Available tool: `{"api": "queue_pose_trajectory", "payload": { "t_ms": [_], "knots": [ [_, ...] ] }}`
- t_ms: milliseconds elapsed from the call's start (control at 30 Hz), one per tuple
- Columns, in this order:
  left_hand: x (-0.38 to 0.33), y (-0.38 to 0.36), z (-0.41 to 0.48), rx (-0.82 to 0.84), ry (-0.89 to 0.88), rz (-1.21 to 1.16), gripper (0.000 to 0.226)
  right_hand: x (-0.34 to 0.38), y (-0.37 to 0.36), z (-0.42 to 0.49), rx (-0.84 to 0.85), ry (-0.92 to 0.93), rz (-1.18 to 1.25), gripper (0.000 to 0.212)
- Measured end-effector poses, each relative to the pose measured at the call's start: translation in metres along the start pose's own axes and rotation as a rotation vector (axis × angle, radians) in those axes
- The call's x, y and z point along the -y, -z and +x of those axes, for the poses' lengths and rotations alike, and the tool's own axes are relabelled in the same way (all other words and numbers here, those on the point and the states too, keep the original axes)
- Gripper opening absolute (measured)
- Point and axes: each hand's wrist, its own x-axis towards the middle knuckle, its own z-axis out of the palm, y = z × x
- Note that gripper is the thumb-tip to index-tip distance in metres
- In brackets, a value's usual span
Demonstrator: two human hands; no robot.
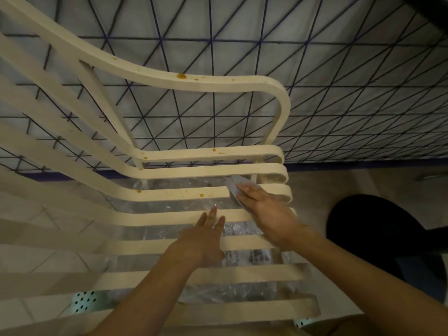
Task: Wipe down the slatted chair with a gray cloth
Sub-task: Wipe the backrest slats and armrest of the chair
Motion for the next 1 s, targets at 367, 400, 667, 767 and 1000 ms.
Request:
{"api": "queue_pose_trajectory", "payload": {
  "t_ms": [367,400,667,767,1000],
  "knots": [
    [-0.001,0.002,-0.001,0.01,0.001,0.022,0.086,0.006,-0.024,0.033,-0.087,0.131,-0.005,0.07],
    [-0.001,0.002,-0.001,0.01,0.001,0.022,0.086,0.003,-0.02,0.026,-0.094,0.148,0.001,0.075],
    [-0.003,0.002,-0.002,0.019,0.001,0.014,0.087,0.008,-0.003,0.03,-0.064,0.036,0.192,0.059],
    [-0.004,0.004,-0.003,0.027,0.0,0.002,0.087,0.027,-0.014,0.044,-0.066,0.077,0.189,0.056],
    [-0.004,0.002,-0.003,0.013,-0.003,-0.004,0.087,0.009,-0.023,0.037,-0.065,0.246,0.031,0.063]
  ]
}}
